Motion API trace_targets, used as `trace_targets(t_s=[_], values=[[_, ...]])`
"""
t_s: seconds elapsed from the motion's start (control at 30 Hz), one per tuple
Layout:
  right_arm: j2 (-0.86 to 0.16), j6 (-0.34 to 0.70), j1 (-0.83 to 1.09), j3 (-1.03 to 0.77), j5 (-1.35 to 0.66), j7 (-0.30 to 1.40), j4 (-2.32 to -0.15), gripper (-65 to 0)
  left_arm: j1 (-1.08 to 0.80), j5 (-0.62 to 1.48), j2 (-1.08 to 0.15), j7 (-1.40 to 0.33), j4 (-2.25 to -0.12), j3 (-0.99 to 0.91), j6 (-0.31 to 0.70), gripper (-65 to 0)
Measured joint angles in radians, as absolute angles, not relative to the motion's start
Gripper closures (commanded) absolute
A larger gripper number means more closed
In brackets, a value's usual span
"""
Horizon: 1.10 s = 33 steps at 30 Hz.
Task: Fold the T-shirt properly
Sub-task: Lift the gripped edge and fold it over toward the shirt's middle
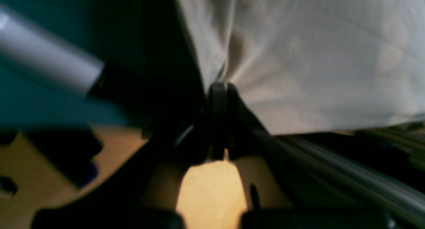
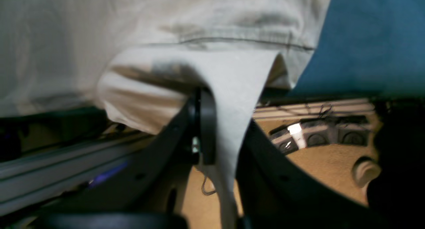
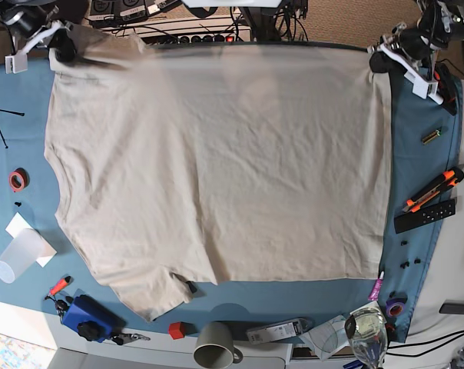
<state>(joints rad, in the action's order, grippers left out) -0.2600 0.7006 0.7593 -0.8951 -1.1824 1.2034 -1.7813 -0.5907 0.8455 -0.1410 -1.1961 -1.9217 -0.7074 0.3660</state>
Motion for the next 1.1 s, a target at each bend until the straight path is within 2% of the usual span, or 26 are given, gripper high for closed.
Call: trace_targets(t_s=[0.23, 0.43, 0.9, 1.1], values=[[-0.186, 0.701, 0.789, -1.027, -1.334, 1.306, -1.782, 0.0, -0.668, 0.85, -0.139, -1.197, -2.032, -0.789, 0.368, 0.0], [-0.178, 0.701, 0.773, -1.044, -1.348, 1.312, -1.782, 0.0, -0.672, 0.888, -0.139, -1.167, -2.06, -0.827, 0.368, 0.0], [-0.18, 0.704, 0.664, -1.044, -1.226, 1.28, -1.782, 0.0, -0.603, 0.893, -0.139, -1.124, -2.06, -0.822, 0.374, 0.0], [-0.219, 0.704, 0.629, -1.009, -1.146, 1.24, -1.782, 0.0, -0.589, 0.795, -0.139, -1.066, -2.06, -0.731, 0.363, 0.0]])
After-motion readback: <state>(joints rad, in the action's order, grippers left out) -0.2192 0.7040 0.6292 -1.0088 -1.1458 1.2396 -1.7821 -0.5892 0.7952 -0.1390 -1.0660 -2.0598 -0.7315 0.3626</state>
